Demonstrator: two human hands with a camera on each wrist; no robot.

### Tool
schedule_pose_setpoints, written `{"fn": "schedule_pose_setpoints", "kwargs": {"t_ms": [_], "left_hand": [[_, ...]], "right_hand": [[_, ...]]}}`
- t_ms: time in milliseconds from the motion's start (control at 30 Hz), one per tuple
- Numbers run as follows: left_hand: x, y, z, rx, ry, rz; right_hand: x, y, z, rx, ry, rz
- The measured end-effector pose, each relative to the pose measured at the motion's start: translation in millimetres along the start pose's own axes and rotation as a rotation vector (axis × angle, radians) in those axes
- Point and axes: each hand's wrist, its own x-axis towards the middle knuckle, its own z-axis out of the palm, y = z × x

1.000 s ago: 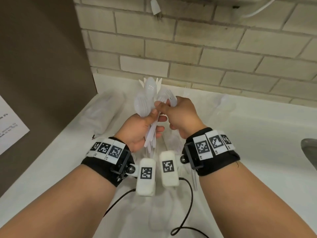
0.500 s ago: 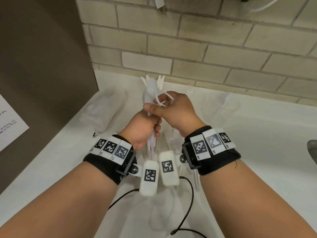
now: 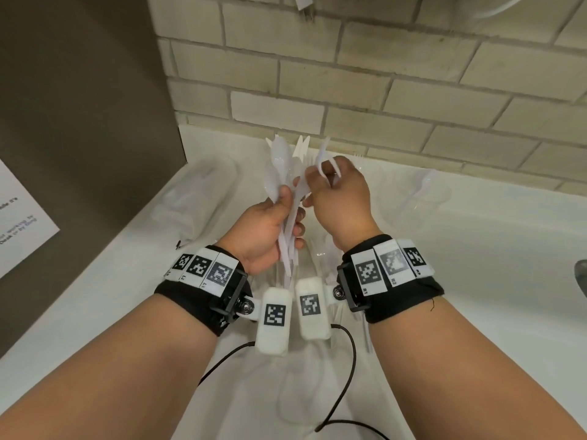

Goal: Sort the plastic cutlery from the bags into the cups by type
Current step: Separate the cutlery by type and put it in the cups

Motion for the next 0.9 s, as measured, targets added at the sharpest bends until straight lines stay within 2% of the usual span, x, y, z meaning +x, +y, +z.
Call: {"fn": "schedule_pose_setpoints", "kwargs": {"t_ms": [100,200,433,567,700,800,900], "left_hand": [[0.3,-1.0,-2.4,0.026,0.076,-0.014],[0.2,-2.6,-5.5,0.027,0.080,-0.031],[-5.5,2.7,-10.8,-0.168,-0.074,-0.140],[-8.3,3.3,-10.1,-0.095,-0.105,-0.123],[-9.2,4.8,-14.5,-0.215,-0.216,-0.213],[-9.5,4.1,-17.5,-0.243,-0.256,-0.234],[-9.2,2.7,-14.3,-0.171,-0.208,-0.226]], "right_hand": [[4.1,-2.7,-2.3,0.098,0.055,0.030],[6.8,-8.8,-9.0,0.116,0.039,0.026],[9.0,4.2,-11.9,0.030,0.009,0.113],[5.3,9.1,-10.5,0.032,-0.090,0.191],[2.2,10.6,-12.2,0.175,-0.260,0.299],[1.0,9.4,-12.6,0.183,-0.324,0.288],[1.8,9.4,-9.7,0.146,-0.320,0.254]]}}
